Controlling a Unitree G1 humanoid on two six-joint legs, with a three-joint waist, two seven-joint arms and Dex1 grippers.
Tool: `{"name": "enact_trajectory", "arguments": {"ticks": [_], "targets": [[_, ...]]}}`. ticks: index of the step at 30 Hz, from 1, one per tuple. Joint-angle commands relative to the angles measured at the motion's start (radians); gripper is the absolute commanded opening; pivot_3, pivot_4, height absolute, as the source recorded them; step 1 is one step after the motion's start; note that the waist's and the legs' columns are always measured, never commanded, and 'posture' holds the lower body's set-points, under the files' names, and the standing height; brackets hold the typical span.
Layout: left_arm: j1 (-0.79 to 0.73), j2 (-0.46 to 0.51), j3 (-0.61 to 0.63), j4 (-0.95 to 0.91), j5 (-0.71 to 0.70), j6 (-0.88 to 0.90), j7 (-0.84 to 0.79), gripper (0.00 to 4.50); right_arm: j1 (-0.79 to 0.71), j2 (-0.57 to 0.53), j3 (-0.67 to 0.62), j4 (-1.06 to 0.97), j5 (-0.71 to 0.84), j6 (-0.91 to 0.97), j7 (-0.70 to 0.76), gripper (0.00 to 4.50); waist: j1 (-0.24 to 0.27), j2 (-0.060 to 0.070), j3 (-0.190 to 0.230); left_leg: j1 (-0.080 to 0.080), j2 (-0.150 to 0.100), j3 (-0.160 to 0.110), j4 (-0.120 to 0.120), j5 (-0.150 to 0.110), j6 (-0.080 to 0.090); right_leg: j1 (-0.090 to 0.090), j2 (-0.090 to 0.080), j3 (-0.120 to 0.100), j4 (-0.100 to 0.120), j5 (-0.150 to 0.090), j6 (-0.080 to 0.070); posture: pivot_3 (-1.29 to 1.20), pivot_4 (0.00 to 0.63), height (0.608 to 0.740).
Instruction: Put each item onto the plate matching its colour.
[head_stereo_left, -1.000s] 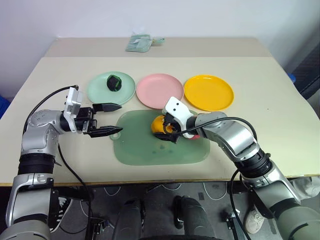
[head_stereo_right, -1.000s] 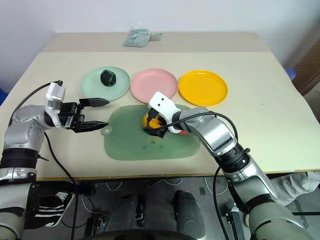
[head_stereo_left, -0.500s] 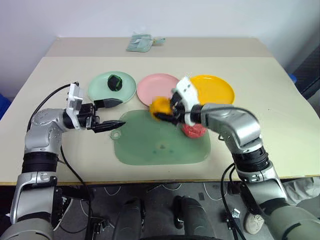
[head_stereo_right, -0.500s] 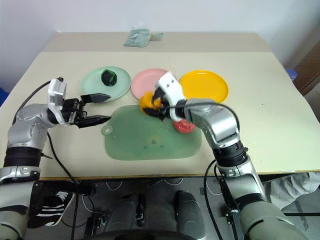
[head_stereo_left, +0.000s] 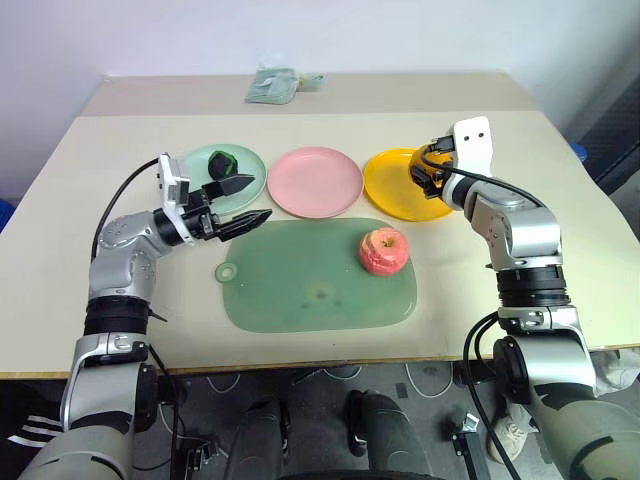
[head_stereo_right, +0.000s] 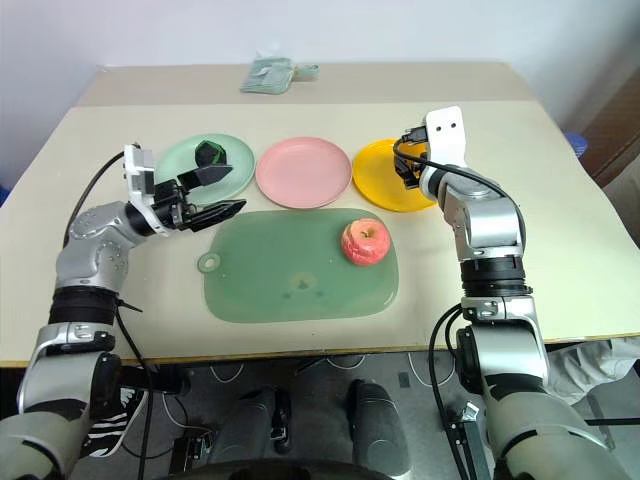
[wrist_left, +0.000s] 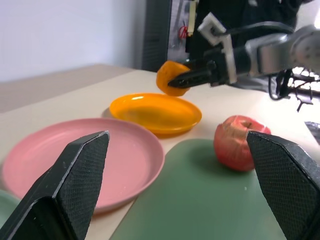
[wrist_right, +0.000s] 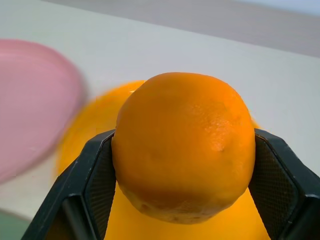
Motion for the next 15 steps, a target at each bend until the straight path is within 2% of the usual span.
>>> {"name": "enact_trajectory", "arguments": {"ticks": [1,3,9,12,15], "targets": [[0.003,0.012,0.001,-0.042,-0.004,-0.013,-0.007,4.5,-0.039,0.011,-0.022,0.088,0.004,-0.112,0.022,3.54,0.001,0.0,0.0,0.0,0.0,0.0,0.0,0.0,0.0,0.0,0.0,0.0,0.0,0.0,0.0,0.0,0.15,0.74],[0.001,0.024,0.004,-0.033,-0.007,-0.014,-0.018,4.5,-0.051,0.013,-0.035,0.128,0.018,-0.138,0.036,4.46,0.002,0.0,0.0,0.0,0.0,0.0,0.0,0.0,0.0,0.0,0.0,0.0,0.0,0.0,0.0,0.0,0.15,0.74],[0.01,0.058,0.014,-0.018,-0.031,0.0,-0.073,4.5,-0.065,-0.009,-0.069,0.086,0.039,-0.197,0.055,4.46,0.004,0.0,0.0,0.0,0.0,0.0,0.0,0.0,0.0,0.0,0.0,0.0,0.0,0.0,0.0,0.0,0.15,0.74],[0.021,0.078,0.02,-0.034,-0.066,0.047,-0.125,4.5,-0.028,-0.037,-0.103,-0.072,0.126,-0.135,0.144,4.46,0.007,0.001,0.001,0.0,0.0,0.0,0.0,0.0,0.0,0.0,-0.001,0.0,-0.001,0.0,0.0,0.0,0.15,0.74],[0.022,0.101,0.025,-0.046,-0.106,0.1,-0.184,4.5,0.076,-0.103,-0.106,-0.357,0.292,0.062,0.293,4.46,0.014,0.001,0.001,-0.001,0.0,-0.001,0.0,0.0,0.0,0.0,-0.001,0.0,-0.001,0.0,0.0,0.0,0.15,0.74]]}}
